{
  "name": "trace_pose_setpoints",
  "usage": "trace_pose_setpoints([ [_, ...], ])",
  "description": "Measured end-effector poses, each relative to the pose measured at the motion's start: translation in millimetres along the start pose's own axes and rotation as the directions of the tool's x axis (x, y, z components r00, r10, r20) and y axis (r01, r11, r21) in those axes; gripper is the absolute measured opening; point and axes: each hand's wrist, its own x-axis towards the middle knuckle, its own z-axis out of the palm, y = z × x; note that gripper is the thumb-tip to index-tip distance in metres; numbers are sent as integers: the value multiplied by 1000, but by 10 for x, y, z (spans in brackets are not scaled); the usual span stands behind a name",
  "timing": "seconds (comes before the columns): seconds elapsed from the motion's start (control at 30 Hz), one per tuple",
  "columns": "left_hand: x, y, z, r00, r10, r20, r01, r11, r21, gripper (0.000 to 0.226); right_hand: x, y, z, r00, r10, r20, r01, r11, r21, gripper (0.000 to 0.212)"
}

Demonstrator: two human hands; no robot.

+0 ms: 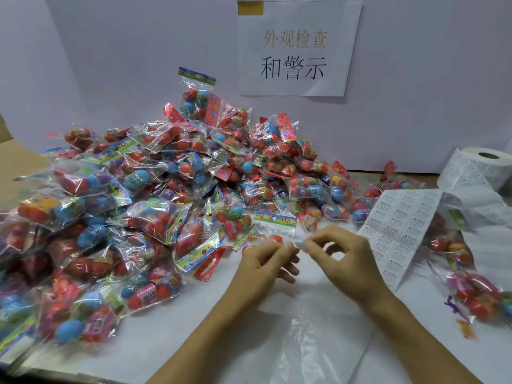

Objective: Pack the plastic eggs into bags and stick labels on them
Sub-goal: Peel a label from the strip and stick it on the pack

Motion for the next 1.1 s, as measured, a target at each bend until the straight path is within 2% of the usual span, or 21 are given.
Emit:
trace_pose_setpoints([
  [0.03,3,22,-13,999,-34,-9,33,995,-96,33,-14,-8,25,999,-25,31,24,999,21,12],
  [0.1,-2,49,-24,998,-56,-3,55,982,-180,35,-30,-23,40,996,-57,66,53,996,66,4],
  [0.23,6,36,-41,999,-38,4,38,973,-228,23,-43,-36,53,994,-11,107,0,995,101,23],
  [0.3,1,32,-43,999,-34,-1,33,972,-231,26,-43,-29,59,993,38,113,-51,992,112,31],
  [0.43,-16,53,-64,1000,-25,3,24,965,-261,23,-42,-46,67,989,71,133,-89,987,133,34],
  [0.6,14,27,-75,998,-47,-35,37,966,-254,23,-12,5,64,979,139,146,-159,977,141,4],
  [0.67,15,9,-64,998,-7,-64,-3,988,-155,25,-11,18,65,979,149,142,-167,977,130,5],
  [0.73,24,-56,-69,975,135,-176,-107,982,156,15,-7,37,59,979,171,111,-186,973,140,7],
  [0.8,28,-109,-81,901,348,-258,-165,827,538,6,11,47,57,975,209,68,-219,958,185,19],
  [0.83,35,-136,-99,866,419,-274,-153,743,652,14,20,55,58,971,233,61,-241,947,214,33],
  [0.87,41,-156,-125,866,417,-276,-113,701,704,22,28,58,61,964,255,70,-264,935,236,48],
  [0.9,50,-167,-149,894,356,-271,-54,686,725,30,36,63,63,958,273,87,-286,924,254,63],
  [0.97,40,-188,-173,968,157,-198,49,653,756,43,37,93,73,945,313,97,-328,905,271,82],
  [1.03,20,-217,-179,993,81,-86,16,628,778,49,33,115,88,931,358,75,-366,898,246,93],
  [1.1,0,-217,-178,992,128,-13,-82,712,698,45,34,134,112,907,417,60,-419,879,227,102],
])
